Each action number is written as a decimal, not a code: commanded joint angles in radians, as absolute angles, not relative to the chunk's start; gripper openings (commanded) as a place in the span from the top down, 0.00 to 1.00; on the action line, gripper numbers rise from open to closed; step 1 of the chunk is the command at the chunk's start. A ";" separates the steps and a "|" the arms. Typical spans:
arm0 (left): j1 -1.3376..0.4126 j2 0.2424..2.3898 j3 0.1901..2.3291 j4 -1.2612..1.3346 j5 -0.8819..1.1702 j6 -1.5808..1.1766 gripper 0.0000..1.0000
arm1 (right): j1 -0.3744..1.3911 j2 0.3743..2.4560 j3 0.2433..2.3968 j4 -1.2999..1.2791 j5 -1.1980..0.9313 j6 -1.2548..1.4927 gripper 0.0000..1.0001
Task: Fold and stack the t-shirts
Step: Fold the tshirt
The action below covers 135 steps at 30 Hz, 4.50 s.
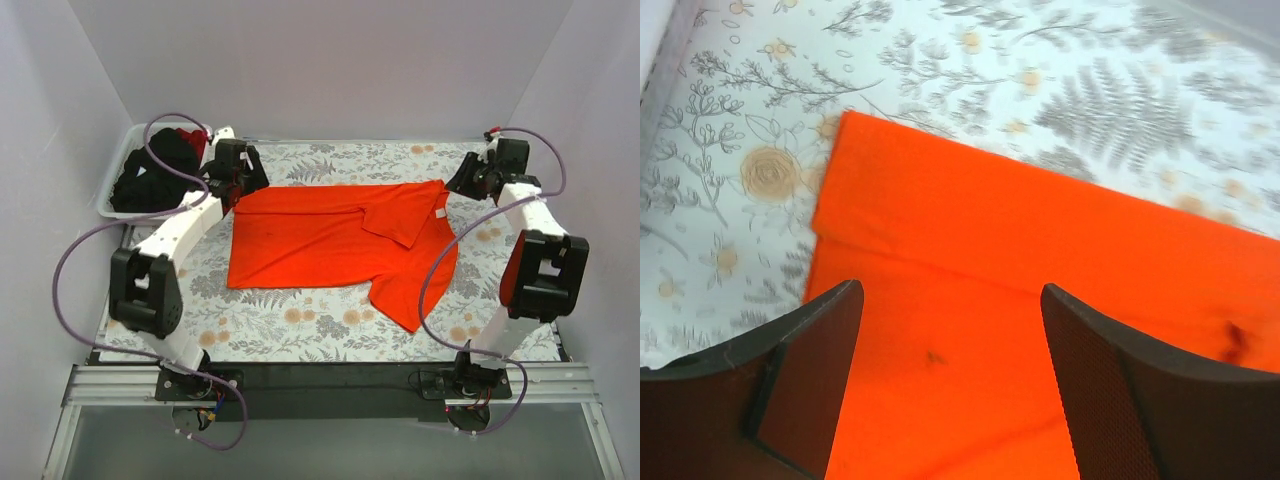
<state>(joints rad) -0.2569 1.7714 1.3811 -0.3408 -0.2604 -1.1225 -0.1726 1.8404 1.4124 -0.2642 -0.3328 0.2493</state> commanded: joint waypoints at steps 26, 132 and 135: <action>-0.371 1.222 0.644 -0.578 -0.431 -1.488 0.52 | 0.118 1.002 0.627 -0.430 -0.071 0.230 0.43; -0.169 1.807 1.249 -0.511 -0.341 -1.290 1.00 | -0.230 1.741 1.157 -0.360 -0.247 0.385 0.99; -0.169 1.827 1.270 -0.514 -0.353 -1.282 1.00 | -0.232 1.750 1.155 -0.360 -0.222 0.382 0.99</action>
<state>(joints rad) -0.1780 1.8240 1.2251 -0.5156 -0.3019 -1.3083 -0.2276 1.7397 1.1168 -0.3683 -0.2783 0.4038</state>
